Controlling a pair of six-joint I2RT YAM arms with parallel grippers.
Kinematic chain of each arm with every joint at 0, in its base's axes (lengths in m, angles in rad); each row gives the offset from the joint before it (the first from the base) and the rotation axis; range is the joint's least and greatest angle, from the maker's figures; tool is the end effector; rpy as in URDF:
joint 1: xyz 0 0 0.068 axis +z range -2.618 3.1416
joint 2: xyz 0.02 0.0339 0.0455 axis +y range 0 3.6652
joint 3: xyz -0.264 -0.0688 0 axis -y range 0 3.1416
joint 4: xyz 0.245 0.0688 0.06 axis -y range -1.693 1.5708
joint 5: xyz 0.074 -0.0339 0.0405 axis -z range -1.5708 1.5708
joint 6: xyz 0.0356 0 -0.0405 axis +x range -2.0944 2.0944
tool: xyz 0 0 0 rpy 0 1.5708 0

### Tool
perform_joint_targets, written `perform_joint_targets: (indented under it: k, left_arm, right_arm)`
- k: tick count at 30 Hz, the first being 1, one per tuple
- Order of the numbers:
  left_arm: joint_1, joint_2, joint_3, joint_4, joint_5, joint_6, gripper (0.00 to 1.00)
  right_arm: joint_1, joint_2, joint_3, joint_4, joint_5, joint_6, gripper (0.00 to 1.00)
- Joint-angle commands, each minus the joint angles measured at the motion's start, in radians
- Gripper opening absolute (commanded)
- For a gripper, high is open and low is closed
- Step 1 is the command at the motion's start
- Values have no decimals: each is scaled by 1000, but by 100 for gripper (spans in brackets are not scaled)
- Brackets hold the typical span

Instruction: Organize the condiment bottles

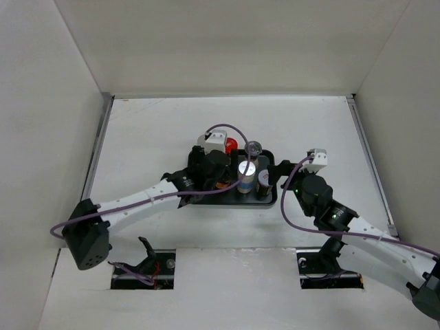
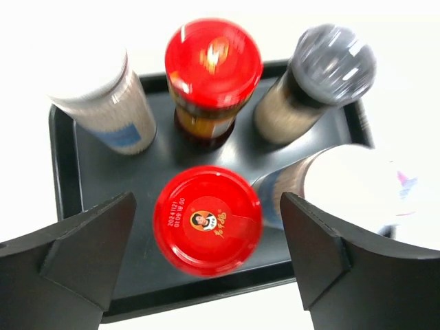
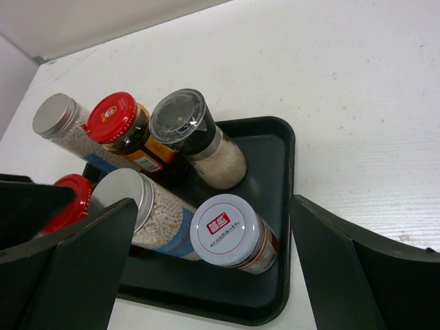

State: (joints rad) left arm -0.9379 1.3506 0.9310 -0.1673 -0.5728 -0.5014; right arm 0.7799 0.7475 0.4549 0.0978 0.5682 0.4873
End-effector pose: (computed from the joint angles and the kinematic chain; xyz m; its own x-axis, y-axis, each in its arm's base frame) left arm 0.1913 -0.2281 0.2686 -0.4846 -0.0223 -0.8744 0.2027 0.9696 -0.1370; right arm 0.1417 0.1132 0.2596 -0.2234 0.3342 -0.9157 -0.1276 0.9213 0.3673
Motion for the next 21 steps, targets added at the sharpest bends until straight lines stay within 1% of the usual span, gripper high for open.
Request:
perform_joint_targets:
  k: [1, 4, 7, 8, 11, 12, 13, 15, 16, 17, 18, 19, 21]
  left_arm:
    - [7, -148, 32, 60, -33, 12, 88]
    - [43, -247, 2, 5, -65, 3, 87]
    - [107, -347, -46, -147, -154, -49, 87]
    - [144, -382, -63, -208, -165, -87, 87]
    - [237, -476, -119, -308, -138, -147, 87]
    - [262, -494, -136, -323, -118, -155, 87]
    - [277, -510, -152, -331, -95, -161, 87]
    - [297, -522, -182, -336, -47, -172, 87]
    - [302, -524, -195, -339, -35, -177, 87]
    - [304, -522, -207, -339, -33, -181, 87]
    - [308, -521, -221, -339, -32, -187, 87]
    - [317, -519, -231, -339, -35, -195, 87]
    - [337, -518, -250, -340, -47, -206, 87]
  right_arm:
    - [-1, 6, 2, 51, 6, 4, 99]
    - [-1, -5, -2, 51, 6, 5, 99]
    - [-1, -7, -5, 59, -2, 8, 93]
    - [5, -2, -8, 69, -2, 8, 86]
    - [25, 18, -15, 105, -8, 5, 51]
    - [31, 24, -13, 108, -10, 2, 44]
    - [35, 30, -9, 106, -10, 0, 41]
    - [41, 36, -7, 106, -8, 0, 42]
    - [43, 36, -7, 109, -10, 0, 49]
    - [45, 36, -10, 111, -10, 0, 58]
    - [46, 36, -12, 111, -10, 0, 65]
    - [48, 35, -13, 114, -10, 0, 70]
    - [49, 32, -13, 114, -10, 0, 76]
